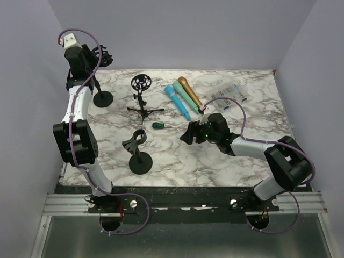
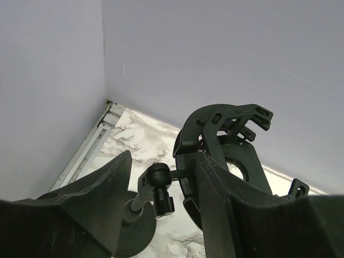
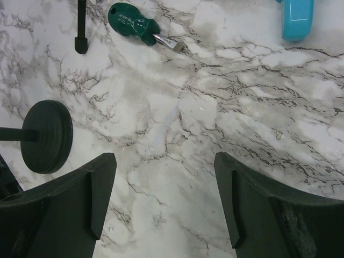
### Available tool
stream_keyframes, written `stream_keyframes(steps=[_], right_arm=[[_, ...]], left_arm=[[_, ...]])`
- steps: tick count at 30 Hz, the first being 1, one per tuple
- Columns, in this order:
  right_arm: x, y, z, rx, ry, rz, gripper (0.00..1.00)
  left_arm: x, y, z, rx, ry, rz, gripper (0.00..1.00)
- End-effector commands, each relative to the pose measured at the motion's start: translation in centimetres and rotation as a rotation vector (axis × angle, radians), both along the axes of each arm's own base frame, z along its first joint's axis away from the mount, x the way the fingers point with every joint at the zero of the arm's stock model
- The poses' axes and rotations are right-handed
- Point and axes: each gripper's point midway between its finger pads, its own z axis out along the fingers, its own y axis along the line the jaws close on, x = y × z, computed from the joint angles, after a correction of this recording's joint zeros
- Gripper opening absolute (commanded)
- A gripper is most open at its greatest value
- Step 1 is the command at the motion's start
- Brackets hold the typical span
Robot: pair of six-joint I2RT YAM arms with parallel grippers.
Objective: Remove the microphone from the stand
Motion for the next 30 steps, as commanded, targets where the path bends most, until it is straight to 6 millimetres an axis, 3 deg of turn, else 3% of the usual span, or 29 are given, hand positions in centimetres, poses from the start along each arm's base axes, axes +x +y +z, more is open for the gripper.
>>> stream_keyframes(steps=[1, 19, 30], right_arm=[[0.7, 0.6, 0.7, 0.009, -0.031, 0.005, 0.81], [0.6, 0.5, 1.1, 0.015, -0.043, 0.002, 0.81], [0.6, 0.5, 1.0, 0.015, -0.039, 0.003, 0.81]], left_arm=[[-1.9, -0.3, -8.8, -0.047, 0.221, 0.01, 0.51], [-4.0, -2.1, -15.8, -0.286, 0.311, 0.003, 0.44], [-5.5, -1.8, -18.0, -0.389, 0.329, 0.024, 0.42]])
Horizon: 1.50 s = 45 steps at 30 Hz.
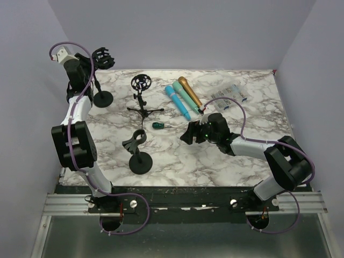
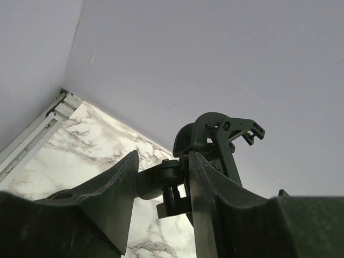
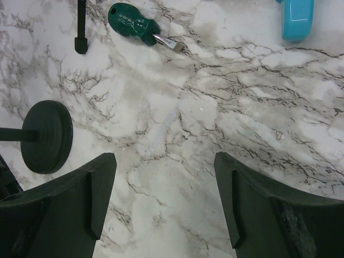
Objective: Remove the microphone from the stand
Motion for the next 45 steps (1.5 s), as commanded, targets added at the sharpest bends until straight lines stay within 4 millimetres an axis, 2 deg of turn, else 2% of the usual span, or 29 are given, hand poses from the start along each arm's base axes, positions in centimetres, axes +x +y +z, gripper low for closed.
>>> stream_keyframes(steps=[1, 12, 19, 27, 35, 41, 43, 45], right_arm=[[0.6, 0.5, 1.1, 0.016, -0.041, 0.0, 0.81], [0.6, 0.5, 0.9, 0.01, -0.038, 0.001, 0.81], [0.7, 0.5, 0.8, 0.008, -0.036, -0.001, 0.81], [0.7, 0.5, 0.9, 0.011, -0.036, -0.001, 0.81], [0.7, 0.4, 0.9, 0.007, -0.038, -0.004, 0.81], [0.8, 0.3, 1.1, -0.002, -0.041, -0.008, 0.81], [0.8, 0.2, 1.1, -0.008, -0.044, -0.011, 0.81], [0.8, 0.2, 1.2, -0.012, -0.041, -0.006, 0.81]], left_arm=[[-4.3, -0.8, -16.1, -0.121, 0.495, -0.035, 0.42], [-5.1, 0.0, -18.0, -0.203, 0.586, -0.025, 0.43], [-6.9, 0.1, -19.3, -0.201, 0.652, 0.007, 0.45], [-8.1, -0.1, -19.7, -0.224, 0.703, 0.026, 0.44], [-7.7, -0.9, -19.2, -0.276, 0.692, -0.024, 0.56], [-7.8, -1.0, -19.1, -0.293, 0.686, -0.018, 0.57], [-7.4, -0.8, -18.1, -0.27, 0.658, -0.029, 0.61], [-6.6, -0.9, -16.3, -0.234, 0.634, -0.06, 0.67]])
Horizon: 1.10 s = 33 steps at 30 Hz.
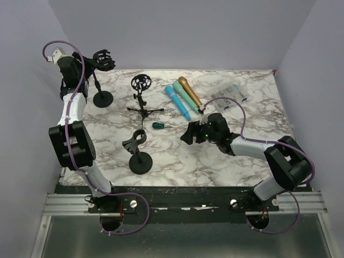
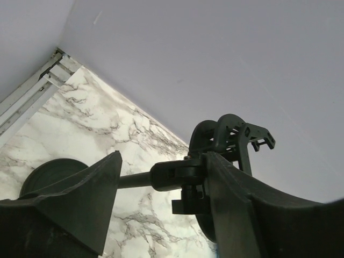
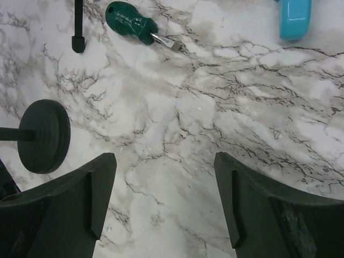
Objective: Remove the microphone from the stand
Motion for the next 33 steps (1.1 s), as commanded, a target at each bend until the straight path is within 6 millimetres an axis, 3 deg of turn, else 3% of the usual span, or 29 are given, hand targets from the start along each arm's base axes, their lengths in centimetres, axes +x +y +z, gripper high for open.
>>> stream_keyframes(steps=[1, 8, 14, 21, 28, 33], right_arm=[[0.7, 0.2, 1.3, -0.01, -0.038, -0.005, 0.81], [0.7, 0.0, 1.8, -0.014, -0.054, -0.01, 0.81], [0.7, -0.2, 2.1, -0.014, -0.063, -0.014, 0.81], [0.7, -0.2, 2.2, -0.01, -0.067, -0.015, 0.82], [0.7, -0.2, 2.0, -0.014, -0.067, -0.018, 0.82], [0.8, -0.3, 1.9, -0.018, -0.071, -0.021, 0.82]], left_arm=[[-5.6, -1.5, -13.8, -0.052, 0.517, -0.085, 0.7], [-3.5, -1.3, -5.8, 0.039, 0.384, -0.137, 0.81], [-3.1, -0.9, -1.3, 0.097, 0.313, -0.13, 0.85], [-2.6, 0.4, 2.6, 0.147, 0.258, -0.07, 0.85], [-1.3, 0.9, 3.3, 0.15, 0.238, -0.069, 0.86], [-0.6, 1.3, 5.4, 0.199, 0.179, -0.072, 0.81]])
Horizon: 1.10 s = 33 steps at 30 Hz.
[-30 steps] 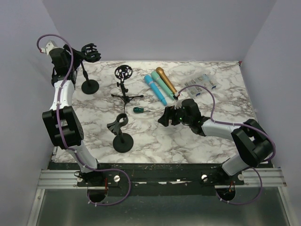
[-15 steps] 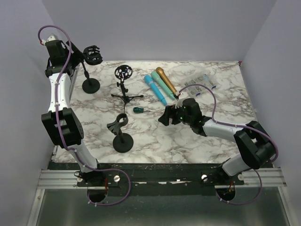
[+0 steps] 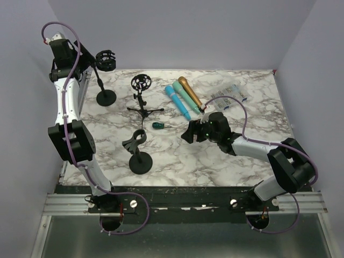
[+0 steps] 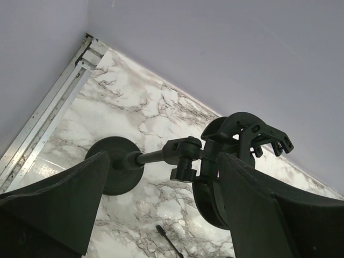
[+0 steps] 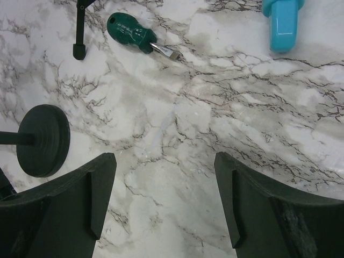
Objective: Remove the microphone from the stand
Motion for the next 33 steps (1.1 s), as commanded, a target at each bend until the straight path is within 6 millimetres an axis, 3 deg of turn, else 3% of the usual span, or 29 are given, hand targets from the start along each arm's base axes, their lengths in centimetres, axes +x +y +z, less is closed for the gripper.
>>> stream_keyframes(steps=[1, 6, 11, 15, 18, 23, 25, 33], right_arm=[[0.5, 0.1, 0.9, -0.003, -0.036, -0.008, 0.82], [0.5, 0.2, 0.6, -0.003, -0.033, -0.005, 0.82], [0.5, 0.2, 0.4, -0.005, -0.027, -0.005, 0.82], [0.5, 0.3, 0.2, -0.003, -0.024, -0.003, 0.82], [0.4, 0.2, 0.3, -0.001, -0.026, -0.002, 0.82], [0.4, 0.0, 0.4, -0.004, -0.034, -0.009, 0.82], [0.4, 0.1, 0.5, -0.001, -0.035, -0.009, 0.82], [0.4, 0.1, 0.8, 0.005, -0.039, -0.005, 0.82]], left_arm=[[0.5, 1.1, 2.2, 0.067, -0.043, 0.005, 0.77], [1.0, 1.2, 5.0, 0.114, -0.101, -0.008, 0.51], [1.3, 0.4, 5.0, 0.104, -0.126, -0.036, 0.41], [1.7, 0.0, 1.6, 0.077, -0.103, -0.035, 0.45], [2.5, -0.6, -3.0, 0.035, -0.033, -0.051, 0.54], [2.1, -1.5, -10.1, -0.065, 0.104, -0.041, 0.55], [1.4, -1.1, -11.2, -0.06, 0.121, -0.007, 0.53], [-1.3, -0.1, -12.4, -0.013, 0.181, 0.068, 0.52]])
